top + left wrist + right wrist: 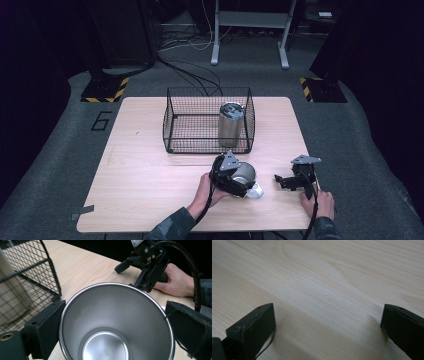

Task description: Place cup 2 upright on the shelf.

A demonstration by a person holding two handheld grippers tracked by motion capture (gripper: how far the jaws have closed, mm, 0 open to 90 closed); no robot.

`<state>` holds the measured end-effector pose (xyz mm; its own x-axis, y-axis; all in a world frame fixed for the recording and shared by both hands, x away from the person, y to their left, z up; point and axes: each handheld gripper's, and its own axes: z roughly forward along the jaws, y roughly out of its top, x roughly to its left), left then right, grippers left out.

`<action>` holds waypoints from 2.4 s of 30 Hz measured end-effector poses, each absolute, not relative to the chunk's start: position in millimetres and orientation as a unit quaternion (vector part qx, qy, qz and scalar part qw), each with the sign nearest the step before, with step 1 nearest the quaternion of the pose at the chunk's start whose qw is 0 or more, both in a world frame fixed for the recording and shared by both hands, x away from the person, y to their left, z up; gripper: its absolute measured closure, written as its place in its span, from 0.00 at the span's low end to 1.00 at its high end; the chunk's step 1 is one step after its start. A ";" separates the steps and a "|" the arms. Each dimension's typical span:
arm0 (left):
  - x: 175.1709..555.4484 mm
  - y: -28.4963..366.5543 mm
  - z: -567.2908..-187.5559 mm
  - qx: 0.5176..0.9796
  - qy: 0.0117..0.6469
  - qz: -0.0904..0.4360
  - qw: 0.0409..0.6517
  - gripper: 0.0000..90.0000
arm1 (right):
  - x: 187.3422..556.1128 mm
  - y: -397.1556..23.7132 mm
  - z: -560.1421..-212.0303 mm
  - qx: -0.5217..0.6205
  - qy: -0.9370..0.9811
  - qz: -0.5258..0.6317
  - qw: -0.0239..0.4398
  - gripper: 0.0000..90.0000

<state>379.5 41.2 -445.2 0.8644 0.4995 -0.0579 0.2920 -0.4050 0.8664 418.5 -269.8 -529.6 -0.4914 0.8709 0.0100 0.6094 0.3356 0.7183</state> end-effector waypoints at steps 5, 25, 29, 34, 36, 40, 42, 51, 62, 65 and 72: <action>378.1 49.8 -440.5 0.830 0.239 0.111 0.491 0.07 | 418.4 -269.9 -529.6 0.466 0.794 0.339 0.193 0.00; 379.1 88.4 -426.8 0.818 0.264 0.140 0.493 0.07 | 418.1 -270.8 -529.4 0.461 0.798 0.337 0.193 0.00; 378.8 96.1 -423.5 0.818 0.266 0.149 0.489 0.07 | 418.1 -270.8 -529.4 0.461 0.798 0.337 0.193 0.00; 379.1 107.2 -421.5 0.814 0.277 0.151 0.488 0.07 | 418.1 -270.9 -529.4 0.460 0.798 0.337 0.193 0.00; 379.9 112.0 -420.0 0.811 0.282 0.154 0.490 0.07 | 418.1 -270.8 -529.3 0.461 0.798 0.337 0.193 0.00; 381.6 120.2 -416.8 0.806 0.290 0.158 0.492 0.07 | 418.1 -270.7 -529.4 0.461 0.798 0.337 0.193 0.00; 381.1 123.0 -415.4 0.803 0.295 0.161 0.492 0.07 | 418.2 -270.8 -529.4 0.461 0.798 0.337 0.193 0.00; 382.9 139.9 -405.9 0.799 0.302 0.173 0.491 0.07 | 418.1 -270.8 -529.3 0.461 0.798 0.337 0.193 0.00; 388.5 156.7 -391.3 0.790 0.310 0.191 0.492 0.07 | 418.2 -270.9 -529.3 0.460 0.798 0.337 0.192 0.00; 391.3 161.3 -385.1 0.786 0.314 0.200 0.493 0.07 | 418.2 -270.9 -529.3 0.460 0.798 0.337 0.192 0.00; 399.5 169.4 -372.7 0.779 0.321 0.207 0.498 0.07 | 418.2 -270.9 -529.3 0.460 0.798 0.337 0.193 0.00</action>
<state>399.5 169.4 -372.7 0.7085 0.7057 0.0036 0.2932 -0.2990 0.9081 418.2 -270.9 -529.3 -0.5023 0.8647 0.0024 0.6050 0.3494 0.7155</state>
